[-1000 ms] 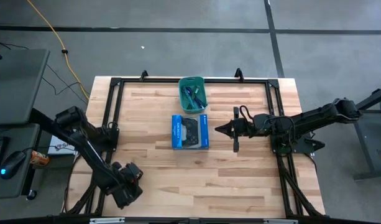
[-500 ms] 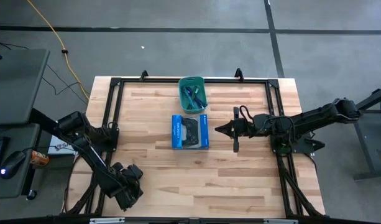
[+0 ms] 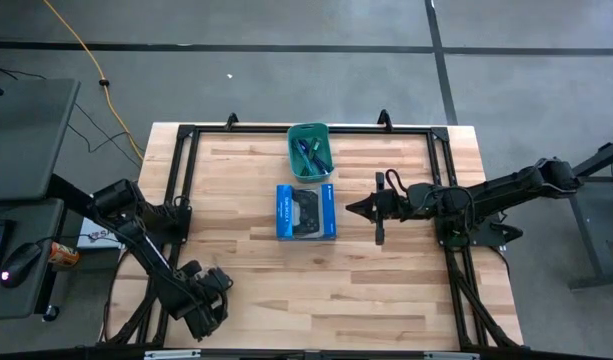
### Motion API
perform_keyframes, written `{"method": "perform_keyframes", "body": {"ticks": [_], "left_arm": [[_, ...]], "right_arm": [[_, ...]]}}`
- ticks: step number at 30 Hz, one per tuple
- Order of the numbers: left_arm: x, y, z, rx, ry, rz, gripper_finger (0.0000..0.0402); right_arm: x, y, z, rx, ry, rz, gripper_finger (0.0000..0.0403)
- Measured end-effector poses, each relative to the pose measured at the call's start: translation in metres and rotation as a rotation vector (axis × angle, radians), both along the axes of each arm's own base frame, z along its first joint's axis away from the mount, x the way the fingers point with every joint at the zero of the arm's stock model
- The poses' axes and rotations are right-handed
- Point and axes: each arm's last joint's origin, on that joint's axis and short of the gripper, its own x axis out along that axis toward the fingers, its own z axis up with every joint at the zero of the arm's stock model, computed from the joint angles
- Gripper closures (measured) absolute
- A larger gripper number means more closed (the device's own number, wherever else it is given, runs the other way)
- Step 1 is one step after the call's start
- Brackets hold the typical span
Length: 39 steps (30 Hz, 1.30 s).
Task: Pick and place USB-C Cables
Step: Put the black charger cable into the light blue bin
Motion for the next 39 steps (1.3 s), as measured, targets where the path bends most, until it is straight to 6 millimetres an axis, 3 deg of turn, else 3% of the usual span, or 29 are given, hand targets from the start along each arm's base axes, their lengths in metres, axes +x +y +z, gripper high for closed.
{"method": "perform_keyframes", "body": {"ticks": [5,8,17,22,28,34,39], "left_arm": [[0.003,0.001,0.01,0.004,-0.037,-0.058,0.0389],[0.012,0.009,0.035,0.039,-0.173,-0.112,0.0393],[0.049,0.067,0.114,0.429,-0.63,-0.375,0.0394],[0.083,0.099,0.14,0.556,-0.775,-0.513,0.0392],[0.104,0.15,0.12,0.588,-1.062,-0.596,0.0391],[0.086,0.198,0.09,0.581,-1.359,-0.514,0.039],[0.072,0.214,0.075,0.554,-1.417,-0.469,0.039]], "right_arm": [[0.0,0.0,0.0,0.0,0.004,0.0,0.0403],[0.0,0.0,0.0,0.005,0.003,-0.001,0.0403],[0.0,0.001,-0.001,0.032,0.006,-0.003,0.0403],[0.0,0.001,0.0,0.033,-0.002,-0.002,0.0403],[0.0,0.001,0.0,0.032,-0.001,0.016,0.0403],[0.001,0.001,0.0,0.021,-0.005,0.023,0.0403],[0.001,0.001,0.001,0.012,-0.015,0.026,0.0403]]}}
